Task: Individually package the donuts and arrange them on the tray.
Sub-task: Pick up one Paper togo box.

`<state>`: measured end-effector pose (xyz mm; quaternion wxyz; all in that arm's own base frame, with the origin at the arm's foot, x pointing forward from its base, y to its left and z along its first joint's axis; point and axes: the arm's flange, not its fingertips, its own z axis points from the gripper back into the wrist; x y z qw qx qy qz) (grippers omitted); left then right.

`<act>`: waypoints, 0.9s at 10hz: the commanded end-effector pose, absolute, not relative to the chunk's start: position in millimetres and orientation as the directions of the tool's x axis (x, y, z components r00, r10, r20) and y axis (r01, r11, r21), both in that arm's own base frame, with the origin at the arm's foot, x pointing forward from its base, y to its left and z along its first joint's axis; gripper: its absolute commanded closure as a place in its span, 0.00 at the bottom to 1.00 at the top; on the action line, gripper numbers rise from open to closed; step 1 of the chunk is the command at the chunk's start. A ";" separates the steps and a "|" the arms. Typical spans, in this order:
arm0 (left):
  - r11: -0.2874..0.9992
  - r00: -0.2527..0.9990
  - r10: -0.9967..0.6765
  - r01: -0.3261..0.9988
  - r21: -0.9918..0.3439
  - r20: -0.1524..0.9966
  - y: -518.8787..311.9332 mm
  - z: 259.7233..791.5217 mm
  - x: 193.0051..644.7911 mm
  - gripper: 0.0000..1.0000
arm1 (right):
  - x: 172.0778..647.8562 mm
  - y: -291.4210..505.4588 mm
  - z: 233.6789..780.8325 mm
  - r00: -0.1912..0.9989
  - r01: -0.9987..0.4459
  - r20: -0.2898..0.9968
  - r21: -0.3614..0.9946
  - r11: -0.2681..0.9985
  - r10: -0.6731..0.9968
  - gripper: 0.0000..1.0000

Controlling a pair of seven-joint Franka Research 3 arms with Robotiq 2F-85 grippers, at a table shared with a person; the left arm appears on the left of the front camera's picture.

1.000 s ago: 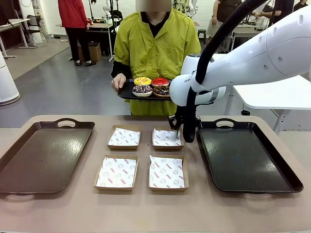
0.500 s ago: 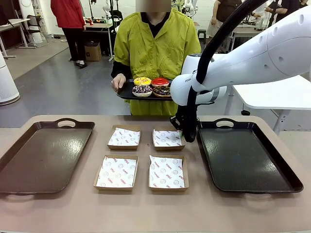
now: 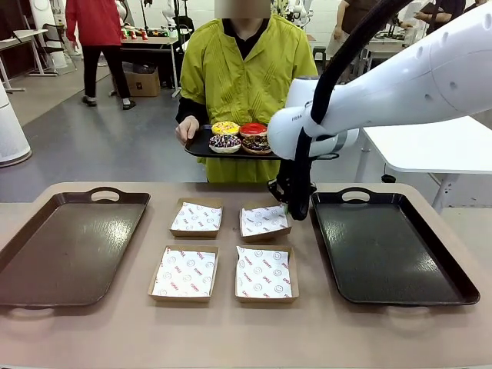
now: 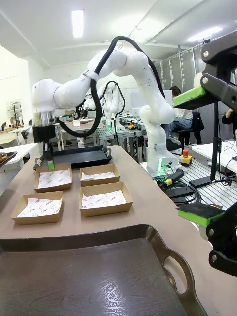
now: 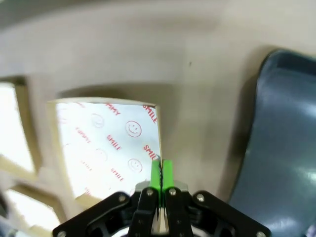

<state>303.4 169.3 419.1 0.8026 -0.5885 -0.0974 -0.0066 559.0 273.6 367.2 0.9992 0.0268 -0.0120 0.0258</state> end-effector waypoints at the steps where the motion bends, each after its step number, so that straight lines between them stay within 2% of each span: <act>1: 0.298 0.979 0.109 0.136 -0.945 0.175 169.9 419.6 302.3 0.00 | 547.9 278.2 423.5 0.997 -0.071 0.030 0.016 0.997 0.071 1.00; 5: 0.298 0.979 0.109 0.136 -0.945 0.175 169.9 419.6 302.3 0.00 | 554.0 278.7 524.4 0.997 -0.043 0.069 -0.027 0.999 0.045 1.00; 7: 0.298 0.979 0.109 0.136 -0.945 0.175 169.9 419.6 302.3 0.00 | 569.9 273.6 544.1 0.997 0.007 0.073 0.007 1.000 -0.008 1.00; 9: 0.298 0.979 0.109 0.136 -0.945 0.175 169.9 419.6 302.3 0.00 | 585.4 270.9 535.9 0.999 0.015 0.042 0.013 1.000 -0.016 1.00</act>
